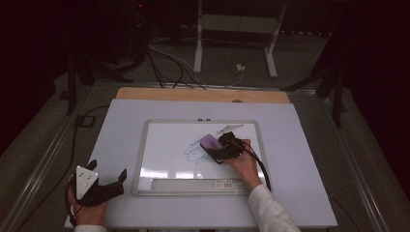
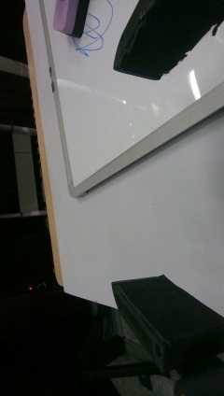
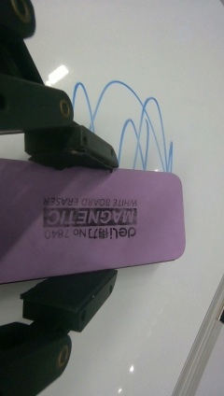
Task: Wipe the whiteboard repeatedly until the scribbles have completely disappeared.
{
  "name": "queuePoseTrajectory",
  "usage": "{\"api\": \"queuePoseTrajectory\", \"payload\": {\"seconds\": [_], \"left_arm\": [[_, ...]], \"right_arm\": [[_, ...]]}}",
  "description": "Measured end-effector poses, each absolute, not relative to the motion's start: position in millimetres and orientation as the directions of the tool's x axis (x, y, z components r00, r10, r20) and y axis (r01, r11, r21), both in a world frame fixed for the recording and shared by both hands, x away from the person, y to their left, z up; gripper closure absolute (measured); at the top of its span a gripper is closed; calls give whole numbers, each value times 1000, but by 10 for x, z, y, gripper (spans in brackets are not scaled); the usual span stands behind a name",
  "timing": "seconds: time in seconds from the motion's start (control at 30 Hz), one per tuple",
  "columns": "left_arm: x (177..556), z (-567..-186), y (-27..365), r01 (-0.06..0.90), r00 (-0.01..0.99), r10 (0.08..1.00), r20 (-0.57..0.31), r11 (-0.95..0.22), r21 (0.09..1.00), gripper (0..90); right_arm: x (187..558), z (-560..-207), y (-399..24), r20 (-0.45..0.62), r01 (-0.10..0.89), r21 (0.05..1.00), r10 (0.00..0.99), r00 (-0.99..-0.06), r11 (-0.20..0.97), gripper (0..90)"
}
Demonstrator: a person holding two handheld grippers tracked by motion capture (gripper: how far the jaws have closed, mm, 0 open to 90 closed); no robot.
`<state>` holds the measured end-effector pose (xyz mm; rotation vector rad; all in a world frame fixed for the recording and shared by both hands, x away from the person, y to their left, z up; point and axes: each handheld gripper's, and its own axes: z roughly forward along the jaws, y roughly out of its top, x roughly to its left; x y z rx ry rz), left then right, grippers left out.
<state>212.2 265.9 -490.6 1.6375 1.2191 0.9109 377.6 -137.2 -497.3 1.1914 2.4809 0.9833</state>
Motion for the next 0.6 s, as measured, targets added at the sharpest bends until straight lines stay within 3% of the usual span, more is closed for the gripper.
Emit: {"api": "queuePoseTrajectory", "payload": {"seconds": [0.37,0.6], "left_arm": [[2122,-4908,2662,326,251,967,52,-135,936,4],[2129,-4910,2642,324,253,966,53,-136,936,5]], "right_arm": [[3922,-4973,-1584,74,667,651,845,-530,362,412],[3862,-4975,-1493,77,662,651,836,-543,370,412]]}}
